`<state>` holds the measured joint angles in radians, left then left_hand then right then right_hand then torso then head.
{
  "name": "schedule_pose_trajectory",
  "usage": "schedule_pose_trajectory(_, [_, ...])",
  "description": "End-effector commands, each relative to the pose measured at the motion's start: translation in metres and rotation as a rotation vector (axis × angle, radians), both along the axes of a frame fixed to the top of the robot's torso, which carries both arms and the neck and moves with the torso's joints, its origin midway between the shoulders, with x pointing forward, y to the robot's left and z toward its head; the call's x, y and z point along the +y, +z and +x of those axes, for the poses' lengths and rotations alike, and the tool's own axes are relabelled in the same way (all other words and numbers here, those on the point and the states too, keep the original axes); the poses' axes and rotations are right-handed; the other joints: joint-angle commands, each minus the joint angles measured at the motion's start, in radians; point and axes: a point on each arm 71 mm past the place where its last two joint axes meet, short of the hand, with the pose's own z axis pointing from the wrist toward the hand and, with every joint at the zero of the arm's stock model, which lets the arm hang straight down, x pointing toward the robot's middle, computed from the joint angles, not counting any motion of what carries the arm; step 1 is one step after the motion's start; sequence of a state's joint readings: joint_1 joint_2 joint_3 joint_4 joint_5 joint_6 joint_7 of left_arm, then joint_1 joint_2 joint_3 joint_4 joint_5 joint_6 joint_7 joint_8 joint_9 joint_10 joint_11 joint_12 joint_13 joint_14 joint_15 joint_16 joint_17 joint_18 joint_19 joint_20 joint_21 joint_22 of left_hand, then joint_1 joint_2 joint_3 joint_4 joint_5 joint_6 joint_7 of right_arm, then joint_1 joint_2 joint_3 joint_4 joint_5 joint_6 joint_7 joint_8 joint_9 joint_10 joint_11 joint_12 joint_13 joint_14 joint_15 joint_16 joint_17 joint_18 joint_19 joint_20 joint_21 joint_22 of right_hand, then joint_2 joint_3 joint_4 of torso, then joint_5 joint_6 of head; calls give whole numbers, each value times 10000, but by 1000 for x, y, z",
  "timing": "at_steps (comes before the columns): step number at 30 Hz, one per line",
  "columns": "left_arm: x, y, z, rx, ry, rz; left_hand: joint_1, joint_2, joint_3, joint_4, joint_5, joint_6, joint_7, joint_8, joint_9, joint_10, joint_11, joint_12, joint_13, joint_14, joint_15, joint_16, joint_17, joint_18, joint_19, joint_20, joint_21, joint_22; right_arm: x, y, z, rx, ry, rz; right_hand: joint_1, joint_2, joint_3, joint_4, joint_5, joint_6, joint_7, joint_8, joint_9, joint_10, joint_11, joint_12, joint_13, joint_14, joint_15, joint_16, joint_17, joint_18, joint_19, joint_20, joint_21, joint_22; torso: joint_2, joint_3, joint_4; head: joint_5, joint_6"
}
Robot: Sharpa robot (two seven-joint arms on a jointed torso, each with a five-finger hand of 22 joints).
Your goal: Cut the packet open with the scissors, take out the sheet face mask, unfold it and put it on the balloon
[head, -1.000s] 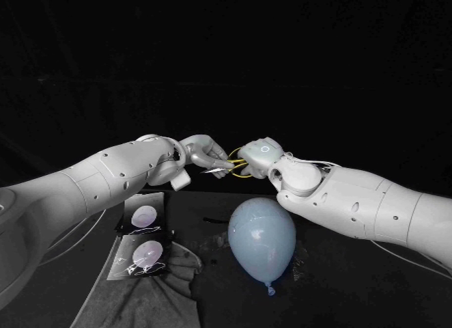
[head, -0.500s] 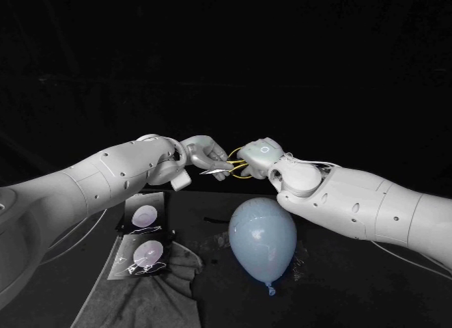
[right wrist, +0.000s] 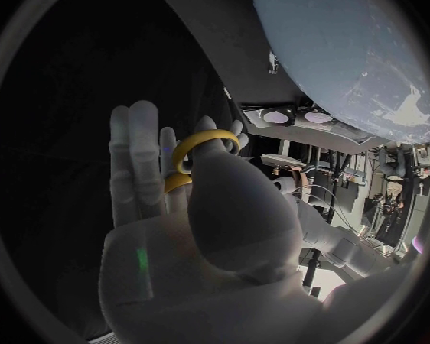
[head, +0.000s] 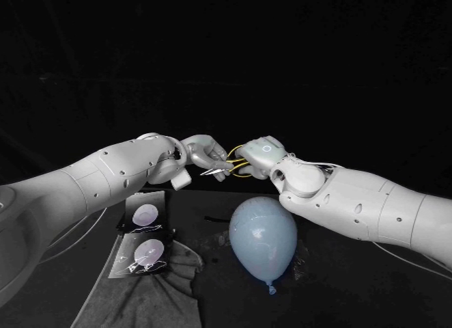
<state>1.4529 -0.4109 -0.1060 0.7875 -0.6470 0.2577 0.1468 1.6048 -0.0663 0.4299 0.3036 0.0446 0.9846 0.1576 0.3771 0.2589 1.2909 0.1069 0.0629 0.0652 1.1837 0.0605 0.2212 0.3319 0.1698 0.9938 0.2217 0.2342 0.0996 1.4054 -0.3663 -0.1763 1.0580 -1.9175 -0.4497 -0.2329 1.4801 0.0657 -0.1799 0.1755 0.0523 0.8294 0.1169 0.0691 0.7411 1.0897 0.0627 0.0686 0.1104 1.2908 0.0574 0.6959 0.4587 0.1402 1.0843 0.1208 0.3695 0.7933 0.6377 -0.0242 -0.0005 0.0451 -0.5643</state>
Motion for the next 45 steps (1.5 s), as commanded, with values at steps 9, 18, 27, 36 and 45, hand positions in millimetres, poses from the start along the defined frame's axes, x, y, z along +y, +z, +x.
schedule_pose_trajectory(9, [5,-7,0,639,408,285,-285,16,827,-710,41,13,-4,88,177,286,-131,37,16,151,-36,81,101,118,145,-89,184,97,-1,1,-8,417,557,116,-546,-1816,2626,1154,-41,-151,-422,-28,-769,-490,-376,-53,-468,-1099,-793,-419,586,374,6,146,-767,-521,-4,-2,7,33,-1])
schedule_pose_trajectory(18, [7,-11,-2,1401,624,171,-389,-3,1004,-810,41,-19,1,109,262,306,-128,23,13,156,-36,66,158,100,118,-114,259,144,-3,1,-9,741,636,245,-973,-2465,3947,1131,-40,-645,-494,-34,-1305,-1183,-444,-64,-471,-3940,364,-3592,-482,334,-1107,809,-2545,-1885,-10,-9,7,56,1])
schedule_pose_trajectory(27, [7,-13,-2,1671,707,186,-499,-16,1107,-863,41,-17,-1,142,338,355,-137,35,20,189,-46,73,211,98,106,-124,316,178,-5,-2,-9,1156,544,193,-980,-2478,4268,1118,-37,-732,-551,12,-1650,-1560,-502,-66,-471,-4584,291,-5013,-1424,376,-2036,1305,-3096,-3256,-1,-13,9,77,-5])
schedule_pose_trajectory(36, [10,-14,-2,1870,919,188,-605,10,1206,-892,41,-23,-8,170,408,391,-143,38,24,211,-54,77,258,95,91,-126,361,206,-6,-4,-9,1709,504,323,-878,-2303,4549,1084,-43,-747,-702,16,-1928,-1863,-634,-62,-468,-5772,1630,-5990,-2263,-59,-5214,1686,-3196,-5318,-4,-13,12,92,-28])
schedule_pose_trajectory(45, [12,-16,-2,2040,1161,320,-675,13,1284,-935,41,-35,-16,191,470,415,-152,38,27,227,-63,80,296,98,79,-132,395,227,-5,-4,-11,1817,826,423,-917,-2217,4858,1016,-42,-940,-849,24,-2203,-2241,-791,-50,-463,-6537,-145,-6205,-2657,-805,-8734,1726,-3415,-6964,-6,-14,13,119,-28])
